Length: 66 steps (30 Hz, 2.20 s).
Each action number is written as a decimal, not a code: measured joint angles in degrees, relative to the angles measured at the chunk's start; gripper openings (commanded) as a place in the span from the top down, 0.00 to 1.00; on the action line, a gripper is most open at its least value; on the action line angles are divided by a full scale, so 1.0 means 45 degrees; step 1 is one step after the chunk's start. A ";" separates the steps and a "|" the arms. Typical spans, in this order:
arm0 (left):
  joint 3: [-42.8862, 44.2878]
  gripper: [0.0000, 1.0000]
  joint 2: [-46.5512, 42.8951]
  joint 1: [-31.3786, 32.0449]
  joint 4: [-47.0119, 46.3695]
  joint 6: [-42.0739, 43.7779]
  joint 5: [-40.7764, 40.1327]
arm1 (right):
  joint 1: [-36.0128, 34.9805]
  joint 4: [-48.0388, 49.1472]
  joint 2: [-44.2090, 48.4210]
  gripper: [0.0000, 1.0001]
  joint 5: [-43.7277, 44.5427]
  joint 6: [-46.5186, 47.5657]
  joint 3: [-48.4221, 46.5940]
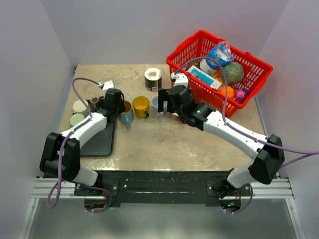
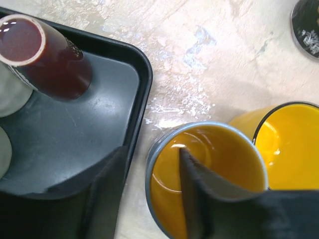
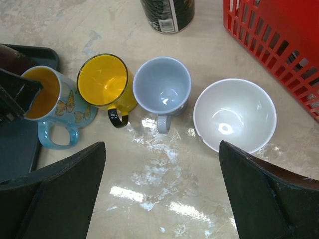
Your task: Turn the mug right side up
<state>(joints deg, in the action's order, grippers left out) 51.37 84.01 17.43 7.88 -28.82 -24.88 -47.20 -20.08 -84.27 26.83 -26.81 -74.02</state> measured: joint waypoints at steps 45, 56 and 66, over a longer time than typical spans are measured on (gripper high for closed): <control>-0.0398 0.01 -0.1928 -0.8480 0.3604 0.1807 0.2633 | 0.0345 -0.2939 -0.2696 0.01 -0.4537 0.2161 -0.4099; -0.0986 0.01 -0.2195 -0.8884 0.3070 0.1185 0.4833 | 0.0350 -0.2958 -0.2696 0.01 -0.4590 0.2064 -0.4119; -0.0986 0.01 -0.3118 -0.8879 0.4007 0.0160 0.5804 | 0.0350 -0.2953 -0.2696 0.01 -0.4537 0.2084 -0.4119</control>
<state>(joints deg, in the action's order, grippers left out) 46.94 69.97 -22.52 25.91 -28.10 1.23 -45.63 -33.36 -96.40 6.42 -17.43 -92.55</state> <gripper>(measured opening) 0.991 0.987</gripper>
